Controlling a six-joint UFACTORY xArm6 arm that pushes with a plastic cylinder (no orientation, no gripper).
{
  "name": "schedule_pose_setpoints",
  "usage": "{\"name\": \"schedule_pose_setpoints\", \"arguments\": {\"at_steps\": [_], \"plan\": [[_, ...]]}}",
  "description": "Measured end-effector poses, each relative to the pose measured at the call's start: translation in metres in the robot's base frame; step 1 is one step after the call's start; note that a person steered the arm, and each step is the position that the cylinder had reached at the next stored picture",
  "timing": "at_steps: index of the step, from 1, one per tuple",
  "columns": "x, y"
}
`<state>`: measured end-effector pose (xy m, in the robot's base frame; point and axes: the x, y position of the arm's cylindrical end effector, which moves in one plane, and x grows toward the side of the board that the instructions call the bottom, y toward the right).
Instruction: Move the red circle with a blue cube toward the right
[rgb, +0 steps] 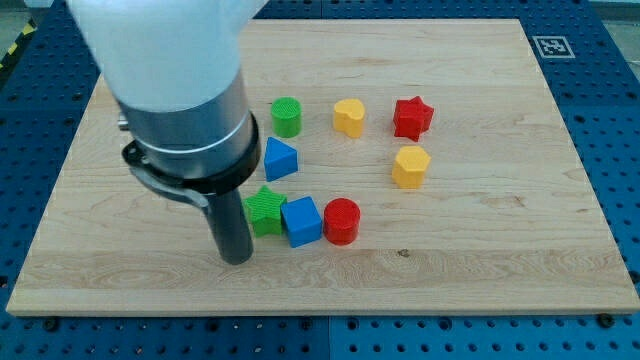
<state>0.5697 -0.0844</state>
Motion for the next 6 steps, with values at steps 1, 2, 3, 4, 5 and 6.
{"name": "schedule_pose_setpoints", "arguments": {"at_steps": [1,2,3,4,5,6], "plan": [[-0.011,0.005],[-0.031,0.005],[-0.03,0.005],[-0.009,0.017],[-0.009,0.027],[-0.009,0.042]]}}
